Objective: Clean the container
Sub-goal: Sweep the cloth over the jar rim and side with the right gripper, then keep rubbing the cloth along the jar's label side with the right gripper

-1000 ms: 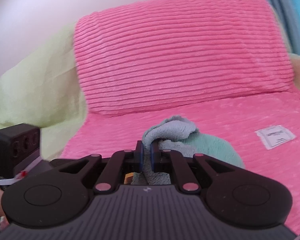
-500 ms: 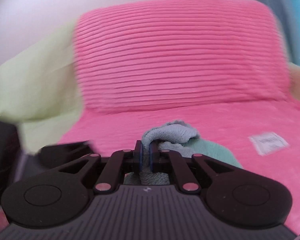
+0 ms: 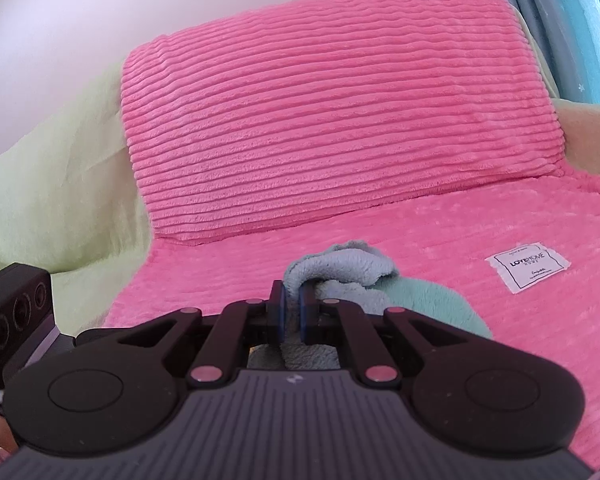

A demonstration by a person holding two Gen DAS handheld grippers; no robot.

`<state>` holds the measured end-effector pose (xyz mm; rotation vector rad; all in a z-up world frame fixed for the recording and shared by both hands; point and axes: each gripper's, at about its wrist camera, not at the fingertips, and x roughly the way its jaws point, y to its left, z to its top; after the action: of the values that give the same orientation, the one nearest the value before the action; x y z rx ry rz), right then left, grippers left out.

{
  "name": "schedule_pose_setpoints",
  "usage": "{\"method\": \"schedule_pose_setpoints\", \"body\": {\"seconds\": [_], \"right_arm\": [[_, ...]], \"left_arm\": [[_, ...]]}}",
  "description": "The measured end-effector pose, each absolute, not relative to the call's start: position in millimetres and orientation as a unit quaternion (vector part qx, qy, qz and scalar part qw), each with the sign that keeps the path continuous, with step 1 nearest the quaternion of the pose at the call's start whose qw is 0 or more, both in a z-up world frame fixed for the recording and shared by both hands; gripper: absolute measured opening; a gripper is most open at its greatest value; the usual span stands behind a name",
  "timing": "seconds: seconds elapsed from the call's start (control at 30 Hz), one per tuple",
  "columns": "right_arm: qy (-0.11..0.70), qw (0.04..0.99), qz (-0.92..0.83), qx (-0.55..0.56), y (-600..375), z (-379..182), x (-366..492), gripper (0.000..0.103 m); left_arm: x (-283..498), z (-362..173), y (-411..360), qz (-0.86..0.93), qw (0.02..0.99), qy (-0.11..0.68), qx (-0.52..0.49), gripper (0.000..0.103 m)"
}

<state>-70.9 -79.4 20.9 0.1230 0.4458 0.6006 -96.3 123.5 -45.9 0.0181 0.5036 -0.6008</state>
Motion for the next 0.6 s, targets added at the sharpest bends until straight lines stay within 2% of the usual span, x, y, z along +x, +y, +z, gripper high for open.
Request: {"method": "schedule_pose_setpoints", "body": {"seconds": [0.2, 0.33, 0.6], "right_arm": [[0.218, 0.921, 0.320, 0.045, -73, 23, -77, 0.004], [0.219, 0.914, 0.339, 0.035, -68, 24, -81, 0.004], [0.219, 0.900, 0.376, 0.014, -59, 26, -90, 0.006]], "left_arm": [[-90, -46, 134, -0.301, 0.919, 0.249, -0.045, 0.086], [-89, -44, 129, -0.301, 0.923, 0.240, -0.017, 0.086], [-112, -50, 93, -0.254, 0.929, 0.173, 0.206, 0.086]]}}
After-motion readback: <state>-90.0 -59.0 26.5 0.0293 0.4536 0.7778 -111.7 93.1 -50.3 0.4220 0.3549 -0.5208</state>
